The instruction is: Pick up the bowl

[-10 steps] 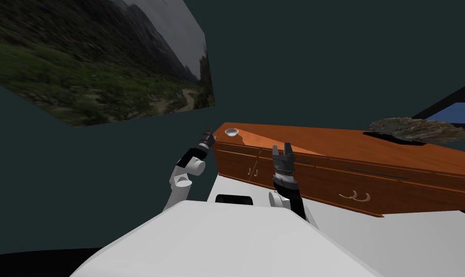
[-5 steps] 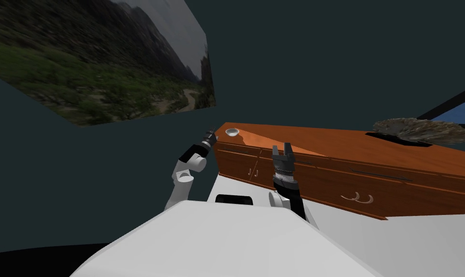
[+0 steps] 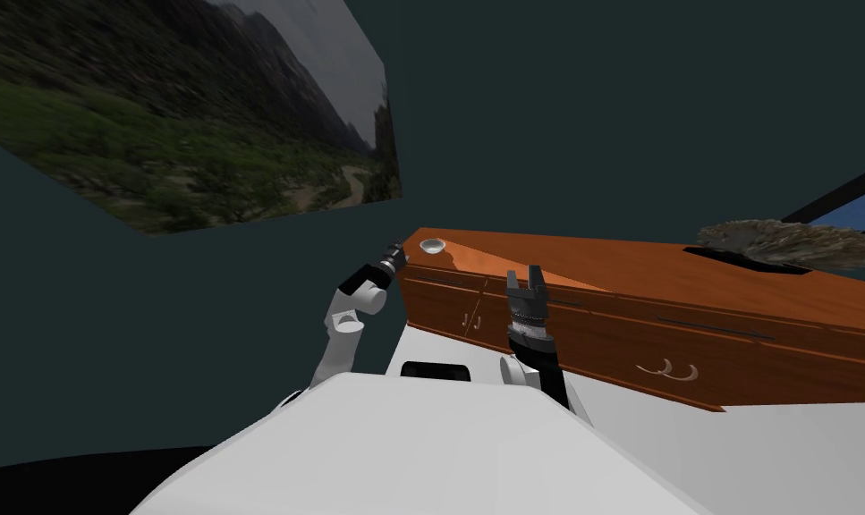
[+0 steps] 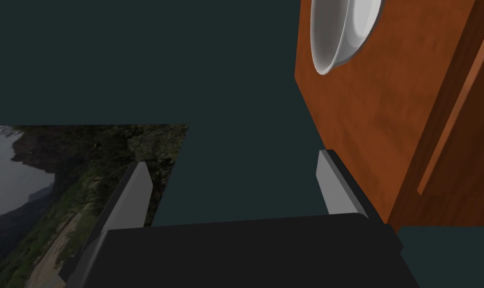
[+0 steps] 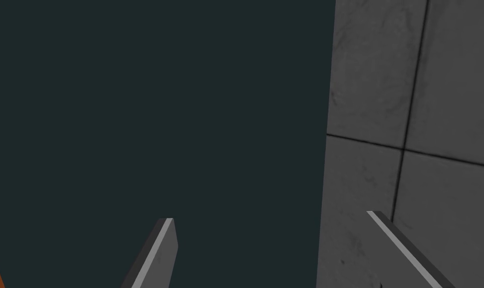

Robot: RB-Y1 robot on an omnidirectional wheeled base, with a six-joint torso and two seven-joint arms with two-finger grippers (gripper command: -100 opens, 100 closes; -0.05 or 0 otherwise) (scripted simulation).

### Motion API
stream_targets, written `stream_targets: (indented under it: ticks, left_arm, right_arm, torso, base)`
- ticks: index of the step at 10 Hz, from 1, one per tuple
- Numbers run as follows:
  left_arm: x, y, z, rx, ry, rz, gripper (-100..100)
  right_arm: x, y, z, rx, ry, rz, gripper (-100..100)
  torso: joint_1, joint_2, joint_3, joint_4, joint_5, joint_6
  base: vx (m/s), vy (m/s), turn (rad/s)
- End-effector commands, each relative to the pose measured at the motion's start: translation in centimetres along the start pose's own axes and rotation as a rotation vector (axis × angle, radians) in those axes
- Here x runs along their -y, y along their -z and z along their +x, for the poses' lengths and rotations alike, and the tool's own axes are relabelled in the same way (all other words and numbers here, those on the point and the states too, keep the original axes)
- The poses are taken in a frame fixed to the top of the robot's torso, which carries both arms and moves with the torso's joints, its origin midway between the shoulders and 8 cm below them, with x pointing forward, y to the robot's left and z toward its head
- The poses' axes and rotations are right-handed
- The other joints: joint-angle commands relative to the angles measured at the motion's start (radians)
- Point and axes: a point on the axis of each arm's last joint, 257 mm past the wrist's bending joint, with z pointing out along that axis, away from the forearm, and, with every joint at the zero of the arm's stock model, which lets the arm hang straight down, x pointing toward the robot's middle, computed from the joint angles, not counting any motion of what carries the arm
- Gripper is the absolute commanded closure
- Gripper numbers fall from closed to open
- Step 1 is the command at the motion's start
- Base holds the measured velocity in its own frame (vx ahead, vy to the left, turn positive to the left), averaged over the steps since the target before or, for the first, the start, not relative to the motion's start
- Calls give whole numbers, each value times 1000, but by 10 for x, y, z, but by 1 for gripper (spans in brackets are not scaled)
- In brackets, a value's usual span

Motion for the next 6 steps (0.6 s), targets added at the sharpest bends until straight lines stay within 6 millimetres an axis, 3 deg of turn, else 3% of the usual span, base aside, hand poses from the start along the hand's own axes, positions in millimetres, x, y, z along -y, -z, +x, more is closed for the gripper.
stream_targets:
  ticks: [1,6]
  left_arm:
    - [0,-9,5,-14,6,-27,-100]
    - [-17,-15,9,-23,9,-123,-100]
  right_arm:
    - [0,0,0,0,0,0,0]
    - [0,0,0,0,0,0,0]
  torso:
    - [0,0,0,0,0,0]
    - [0,-1,-1,0,0,0]
  base:
    - [11,2,3]
    - [16,5,-5]
